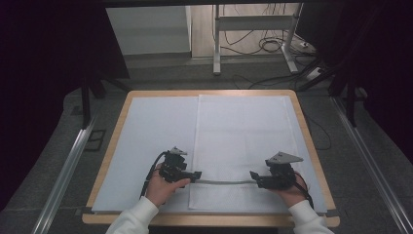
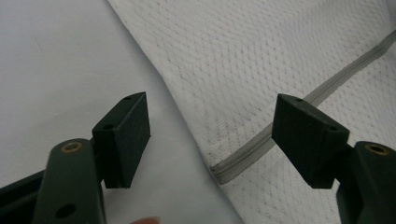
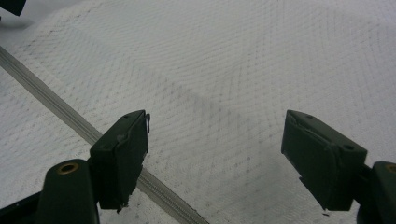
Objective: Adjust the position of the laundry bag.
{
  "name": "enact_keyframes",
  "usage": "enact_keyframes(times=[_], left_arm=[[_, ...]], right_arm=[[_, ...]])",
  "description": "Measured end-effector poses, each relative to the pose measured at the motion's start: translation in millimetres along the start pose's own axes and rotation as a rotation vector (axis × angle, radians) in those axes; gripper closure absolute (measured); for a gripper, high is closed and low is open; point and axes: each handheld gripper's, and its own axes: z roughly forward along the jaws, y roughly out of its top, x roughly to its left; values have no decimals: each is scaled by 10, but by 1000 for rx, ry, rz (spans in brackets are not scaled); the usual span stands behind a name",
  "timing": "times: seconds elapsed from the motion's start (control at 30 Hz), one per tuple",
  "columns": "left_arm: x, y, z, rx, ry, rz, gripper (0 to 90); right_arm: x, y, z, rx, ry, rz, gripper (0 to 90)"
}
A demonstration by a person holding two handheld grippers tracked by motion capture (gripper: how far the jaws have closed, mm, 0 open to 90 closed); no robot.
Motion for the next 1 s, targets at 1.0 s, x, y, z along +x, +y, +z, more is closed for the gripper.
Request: enact_keyframes(times=[1.0], left_arm=[[-103, 5, 233, -28, 43, 29, 582]], right_arm=[[33, 6, -32, -14, 2, -4, 227]])
